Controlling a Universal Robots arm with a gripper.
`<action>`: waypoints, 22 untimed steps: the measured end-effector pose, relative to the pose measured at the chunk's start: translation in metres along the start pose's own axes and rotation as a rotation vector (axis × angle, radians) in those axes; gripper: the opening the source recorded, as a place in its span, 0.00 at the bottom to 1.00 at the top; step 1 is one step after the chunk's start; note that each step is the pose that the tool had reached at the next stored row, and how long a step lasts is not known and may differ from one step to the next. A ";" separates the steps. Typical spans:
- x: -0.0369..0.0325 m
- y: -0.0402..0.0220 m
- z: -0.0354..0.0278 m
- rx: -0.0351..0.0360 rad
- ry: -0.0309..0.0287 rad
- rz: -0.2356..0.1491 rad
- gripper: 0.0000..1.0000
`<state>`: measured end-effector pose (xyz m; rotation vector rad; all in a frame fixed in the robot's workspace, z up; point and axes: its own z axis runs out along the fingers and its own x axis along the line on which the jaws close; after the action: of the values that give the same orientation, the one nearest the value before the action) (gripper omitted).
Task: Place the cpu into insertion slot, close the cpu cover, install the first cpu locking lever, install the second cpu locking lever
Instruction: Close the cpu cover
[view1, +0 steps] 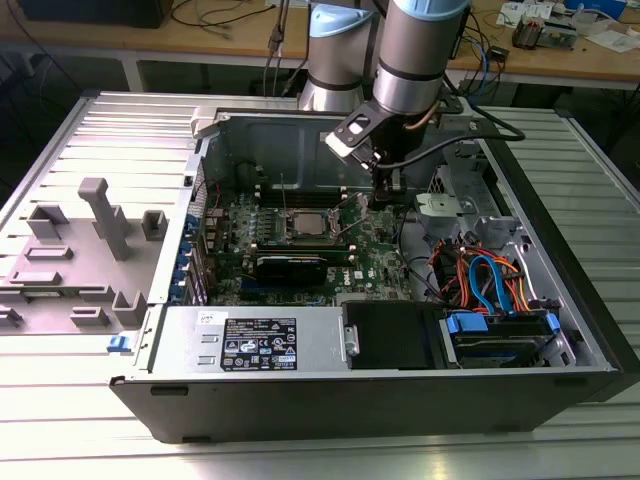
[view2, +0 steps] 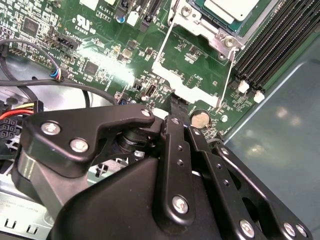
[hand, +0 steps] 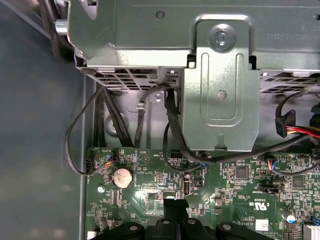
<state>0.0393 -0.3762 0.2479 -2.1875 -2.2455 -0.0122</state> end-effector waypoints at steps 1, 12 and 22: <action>0.0000 -0.0015 -0.0002 0.0000 0.0004 0.000 0.11; 0.0003 -0.0133 -0.0030 0.0004 0.0079 0.000 0.11; 0.0007 -0.0246 -0.0030 0.0004 0.0079 0.000 0.11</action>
<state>0.0147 -0.3762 0.2509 -2.1833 -2.2413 -0.0203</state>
